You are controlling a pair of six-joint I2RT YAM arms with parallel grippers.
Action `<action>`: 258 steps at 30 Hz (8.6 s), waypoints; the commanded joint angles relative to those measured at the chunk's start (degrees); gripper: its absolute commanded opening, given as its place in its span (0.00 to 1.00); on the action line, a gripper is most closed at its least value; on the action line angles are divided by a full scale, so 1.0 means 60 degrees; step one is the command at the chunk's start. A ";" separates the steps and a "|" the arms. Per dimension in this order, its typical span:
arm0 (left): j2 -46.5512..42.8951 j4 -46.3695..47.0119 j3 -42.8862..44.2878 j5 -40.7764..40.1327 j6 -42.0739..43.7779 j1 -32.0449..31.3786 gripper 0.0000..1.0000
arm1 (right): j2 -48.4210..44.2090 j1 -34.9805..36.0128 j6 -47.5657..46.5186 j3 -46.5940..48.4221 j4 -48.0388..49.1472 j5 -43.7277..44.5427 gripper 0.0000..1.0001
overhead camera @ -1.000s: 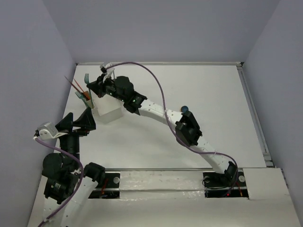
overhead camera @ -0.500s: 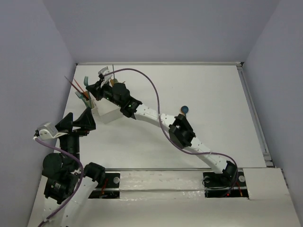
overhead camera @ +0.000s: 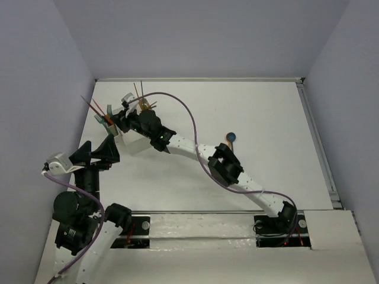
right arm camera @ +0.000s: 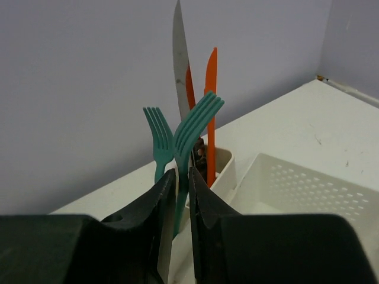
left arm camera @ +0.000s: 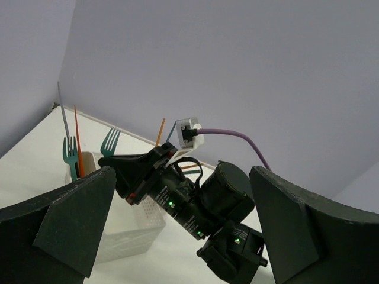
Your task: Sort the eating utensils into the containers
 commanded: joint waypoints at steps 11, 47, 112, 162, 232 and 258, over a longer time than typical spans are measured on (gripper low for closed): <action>0.0033 0.0460 0.0019 0.0035 0.0009 0.0136 0.99 | -0.2052 0.0266 0.0082 -0.1073 -0.0348 -0.0535 0.68; -0.0245 0.0270 -0.0040 0.0519 0.0023 -0.0054 0.99 | -1.2631 -0.5315 0.2734 -1.5415 -0.7570 0.1560 0.50; -0.0114 0.0270 -0.0011 0.0343 0.0053 -0.0142 0.99 | -0.8226 -0.1360 -0.0004 -0.9676 0.2225 0.0478 0.00; 0.0063 0.0387 -0.0011 0.0196 0.0170 -0.0142 0.99 | -0.7787 -0.1272 -0.0007 -0.7924 -0.0110 0.1323 0.68; -0.0099 0.0402 -0.0011 0.0138 0.0199 -0.0318 0.99 | -0.4987 -0.1741 -0.0664 -0.5061 0.0882 -0.1164 0.00; 0.0004 0.0431 -0.0011 0.0255 0.0214 -0.0231 0.99 | -0.4118 -0.1477 -0.0753 -0.5175 0.1572 -0.1165 0.56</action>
